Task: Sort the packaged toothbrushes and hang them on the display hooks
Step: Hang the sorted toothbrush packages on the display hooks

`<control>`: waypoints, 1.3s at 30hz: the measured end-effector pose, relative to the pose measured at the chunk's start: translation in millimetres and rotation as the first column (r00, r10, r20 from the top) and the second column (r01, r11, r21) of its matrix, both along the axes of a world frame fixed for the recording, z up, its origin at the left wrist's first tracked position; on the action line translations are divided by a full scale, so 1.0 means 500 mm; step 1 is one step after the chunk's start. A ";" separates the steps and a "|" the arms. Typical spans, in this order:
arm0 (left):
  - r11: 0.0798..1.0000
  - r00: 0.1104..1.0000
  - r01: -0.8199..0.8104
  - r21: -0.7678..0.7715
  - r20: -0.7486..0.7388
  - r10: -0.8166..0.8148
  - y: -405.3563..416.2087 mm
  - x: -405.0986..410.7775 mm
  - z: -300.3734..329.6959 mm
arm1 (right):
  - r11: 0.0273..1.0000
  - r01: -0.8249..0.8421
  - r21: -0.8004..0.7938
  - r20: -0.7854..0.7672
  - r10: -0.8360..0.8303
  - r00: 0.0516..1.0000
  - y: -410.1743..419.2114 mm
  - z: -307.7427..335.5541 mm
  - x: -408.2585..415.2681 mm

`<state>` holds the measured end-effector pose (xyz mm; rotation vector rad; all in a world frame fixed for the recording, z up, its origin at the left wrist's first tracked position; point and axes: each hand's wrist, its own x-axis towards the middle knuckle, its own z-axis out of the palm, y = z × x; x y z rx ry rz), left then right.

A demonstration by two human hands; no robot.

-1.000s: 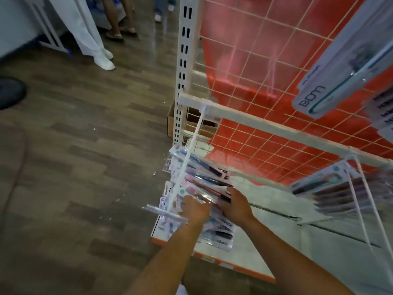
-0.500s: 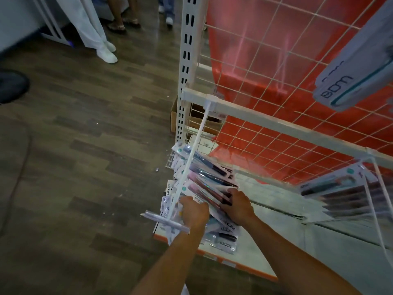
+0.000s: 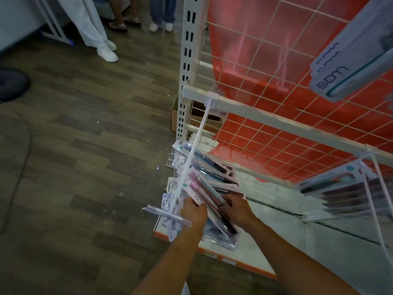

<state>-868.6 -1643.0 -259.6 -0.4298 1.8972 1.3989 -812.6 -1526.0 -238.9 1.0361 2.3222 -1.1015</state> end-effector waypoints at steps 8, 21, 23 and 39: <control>0.987 0.998 -0.068 0.147 0.027 0.065 -0.028 0.020 0.035 | 0.978 0.166 -0.127 -0.124 -0.182 0.976 -0.027 0.026 0.017; 0.972 0.999 -0.017 0.236 -0.040 0.027 -0.019 0.086 0.156 | 0.809 0.450 -0.379 -0.322 -0.571 0.755 -0.046 0.142 0.139; 0.959 1.000 -0.009 0.283 -0.026 0.017 -0.014 0.106 0.185 | 0.806 0.437 -0.399 -0.360 -0.576 0.735 -0.045 0.162 0.164; 0.859 0.898 0.298 0.416 -0.428 -0.104 0.082 0.303 0.468 | 0.865 0.331 -0.376 -0.699 -0.499 0.512 0.029 0.385 0.363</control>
